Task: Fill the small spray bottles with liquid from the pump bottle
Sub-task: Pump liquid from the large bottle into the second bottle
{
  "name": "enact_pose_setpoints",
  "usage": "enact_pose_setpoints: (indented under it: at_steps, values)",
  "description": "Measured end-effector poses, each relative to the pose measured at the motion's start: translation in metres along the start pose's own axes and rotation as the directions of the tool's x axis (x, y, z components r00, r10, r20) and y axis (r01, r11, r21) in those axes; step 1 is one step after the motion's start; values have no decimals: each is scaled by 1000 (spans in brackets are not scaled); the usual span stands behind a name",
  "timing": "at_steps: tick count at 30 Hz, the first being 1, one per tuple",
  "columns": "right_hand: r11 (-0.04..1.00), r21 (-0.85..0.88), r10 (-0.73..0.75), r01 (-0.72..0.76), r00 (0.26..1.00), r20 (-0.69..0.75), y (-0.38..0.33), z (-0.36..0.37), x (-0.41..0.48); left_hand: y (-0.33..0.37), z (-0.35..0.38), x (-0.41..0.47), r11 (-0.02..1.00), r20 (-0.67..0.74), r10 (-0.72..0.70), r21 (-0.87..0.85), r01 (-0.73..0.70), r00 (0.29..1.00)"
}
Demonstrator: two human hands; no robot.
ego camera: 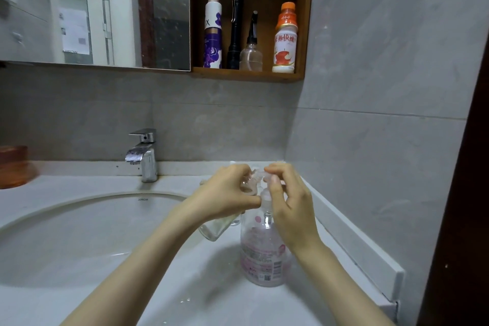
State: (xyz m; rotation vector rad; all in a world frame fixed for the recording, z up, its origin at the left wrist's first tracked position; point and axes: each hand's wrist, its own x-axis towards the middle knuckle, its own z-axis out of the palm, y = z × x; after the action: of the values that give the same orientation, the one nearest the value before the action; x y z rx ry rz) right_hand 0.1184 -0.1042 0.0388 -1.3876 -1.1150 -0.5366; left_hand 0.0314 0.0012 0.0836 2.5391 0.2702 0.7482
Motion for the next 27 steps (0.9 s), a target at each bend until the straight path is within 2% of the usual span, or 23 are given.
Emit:
enact_pose_setpoints:
  at_steps: [6, 13, 18, 27]
  values:
    - [982, -164, -121, 96, 981, -149, 13, 8, 1, -6, 8, 0, 1000, 10, -15, -7, 15, 1000]
    - [990, -120, -94, 80, 989, -115, 17, 13, -2, -12, 13, 2, 991, -15, -68, -117, 66, 998]
    - [997, -39, -68, 65, 994, -85, 17, 9, 1, -7, 11, 4, 991, -25, -37, -127, 33, 999]
    - [997, -75, -37, 31, 997, -74, 13, 8, -7, -4, 13, -4, 985, 10, -56, -166, 57, 998]
